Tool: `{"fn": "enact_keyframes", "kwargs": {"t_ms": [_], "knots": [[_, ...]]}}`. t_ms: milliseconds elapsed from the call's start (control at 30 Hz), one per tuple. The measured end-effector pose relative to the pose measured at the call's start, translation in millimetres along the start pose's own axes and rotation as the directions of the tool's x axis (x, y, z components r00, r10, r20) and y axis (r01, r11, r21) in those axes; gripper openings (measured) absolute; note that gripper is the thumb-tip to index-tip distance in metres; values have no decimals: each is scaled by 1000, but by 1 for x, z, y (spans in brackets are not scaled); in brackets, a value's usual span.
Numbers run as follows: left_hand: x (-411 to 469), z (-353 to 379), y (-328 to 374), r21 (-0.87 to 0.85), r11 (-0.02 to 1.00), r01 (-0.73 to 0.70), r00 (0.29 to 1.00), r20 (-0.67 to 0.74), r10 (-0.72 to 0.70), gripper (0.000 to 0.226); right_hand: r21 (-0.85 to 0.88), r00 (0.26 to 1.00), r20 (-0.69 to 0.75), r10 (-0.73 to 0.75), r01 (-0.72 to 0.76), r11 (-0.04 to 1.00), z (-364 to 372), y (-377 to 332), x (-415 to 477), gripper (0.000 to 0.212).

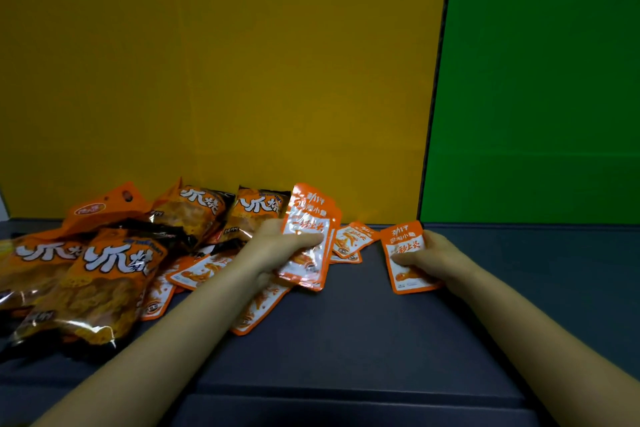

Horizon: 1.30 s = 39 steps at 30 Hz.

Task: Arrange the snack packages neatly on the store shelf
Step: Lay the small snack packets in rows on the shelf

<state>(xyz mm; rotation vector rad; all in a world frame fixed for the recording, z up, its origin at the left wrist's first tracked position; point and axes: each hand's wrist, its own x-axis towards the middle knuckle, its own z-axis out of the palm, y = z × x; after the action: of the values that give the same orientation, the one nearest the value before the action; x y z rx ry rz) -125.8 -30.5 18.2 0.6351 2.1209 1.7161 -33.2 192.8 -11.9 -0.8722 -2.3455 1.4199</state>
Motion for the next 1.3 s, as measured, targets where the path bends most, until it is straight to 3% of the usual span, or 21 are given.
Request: {"fn": "enact_keyframes", "kwargs": {"t_ms": [200, 267, 367, 533, 700, 900, 1033, 1133, 1300], "knots": [[51, 40, 22, 104, 992, 72, 997, 23, -75, 27, 96, 1000, -7, -21, 21, 995, -19, 15, 3, 27], [67, 49, 21, 231, 967, 106, 993, 23, -114, 29, 111, 999, -2, -34, 34, 993, -20, 17, 3, 29], [86, 60, 11, 447, 884, 138, 988, -1, -154, 53, 125, 999, 11, -52, 50, 991, -18, 18, 3, 27], [95, 70, 5, 543, 826, 149, 986, -16, -168, 59, 157, 999, -6, -48, 48, 986, -18, 19, 8, 30], [101, 70, 12, 537, 819, 201, 975, -34, -218, 66, 169, 999, -26, -41, 45, 985, -15, 17, 10, 39], [99, 68, 23, 513, 821, 252, 956, 2, -295, 57, 172, 998, -47, -43, 50, 984, -17, 19, 14, 40], [100, 67, 24, 524, 830, 189, 972, 18, -233, 66, 173, 998, -48, -51, 58, 983, -16, 19, 13, 40], [98, 67, 25, 514, 850, 118, 982, 67, -177, 56, 191, 997, -39, -68, 75, 979, -17, 19, 8, 35], [100, 60, 22, 330, 942, 69, 987, 113, -112, 41, 302, 996, -67, -59, 77, 950, -29, 20, -3, 32]]}}
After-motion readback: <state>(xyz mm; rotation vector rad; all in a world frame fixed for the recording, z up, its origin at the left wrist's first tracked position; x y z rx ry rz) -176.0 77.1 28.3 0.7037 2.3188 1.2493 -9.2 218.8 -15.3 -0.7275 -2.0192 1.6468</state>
